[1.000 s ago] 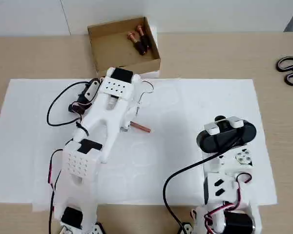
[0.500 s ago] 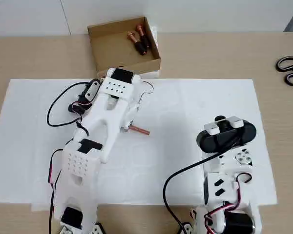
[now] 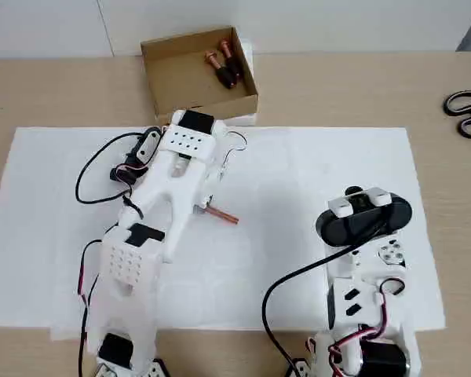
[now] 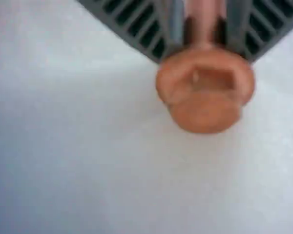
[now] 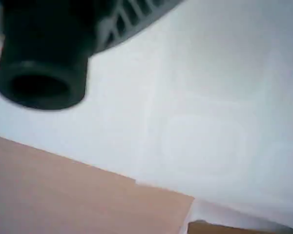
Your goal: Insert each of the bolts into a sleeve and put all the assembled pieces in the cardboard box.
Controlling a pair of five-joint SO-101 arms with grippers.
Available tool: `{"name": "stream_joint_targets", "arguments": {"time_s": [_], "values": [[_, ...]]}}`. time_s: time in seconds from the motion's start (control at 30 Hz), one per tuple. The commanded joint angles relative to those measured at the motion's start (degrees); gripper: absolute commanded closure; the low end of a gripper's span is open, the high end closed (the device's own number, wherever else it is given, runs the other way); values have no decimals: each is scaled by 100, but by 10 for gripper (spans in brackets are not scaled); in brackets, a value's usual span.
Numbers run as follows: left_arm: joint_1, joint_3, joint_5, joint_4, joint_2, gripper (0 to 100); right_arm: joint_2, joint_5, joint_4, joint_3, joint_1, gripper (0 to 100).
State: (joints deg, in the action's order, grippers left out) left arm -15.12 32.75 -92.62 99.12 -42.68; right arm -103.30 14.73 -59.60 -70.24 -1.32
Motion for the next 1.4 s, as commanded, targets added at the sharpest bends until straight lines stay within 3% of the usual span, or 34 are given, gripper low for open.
{"name": "stream_joint_targets", "arguments": {"time_s": [0.0, 0.27, 0.5, 0.87, 1.0, 1.1, 1.37], "values": [[-9, 655, 88, 141, 519, 994, -66, 44, -4, 44, -40, 994], [-369, 892, 1055, 132, 2136, 994, -66, 44, -4, 44, -13, 994], [-993, 708, 3473, 123, 3859, 994, -66, 35, 154, 79, 224, 994], [-905, 259, 3640, 88, 5925, 994, -66, 35, 22, 202, 1147, 994], [-870, -66, 4431, -9, 6286, 994, -66, 26, -365, 193, 1147, 994], [-862, -110, 4870, -114, 6462, 994, -75, -9, -92, 202, 1279, 994], [-870, -110, 6110, -97, 6892, 994, -75, -9, 892, 149, 2756, 994]]}}
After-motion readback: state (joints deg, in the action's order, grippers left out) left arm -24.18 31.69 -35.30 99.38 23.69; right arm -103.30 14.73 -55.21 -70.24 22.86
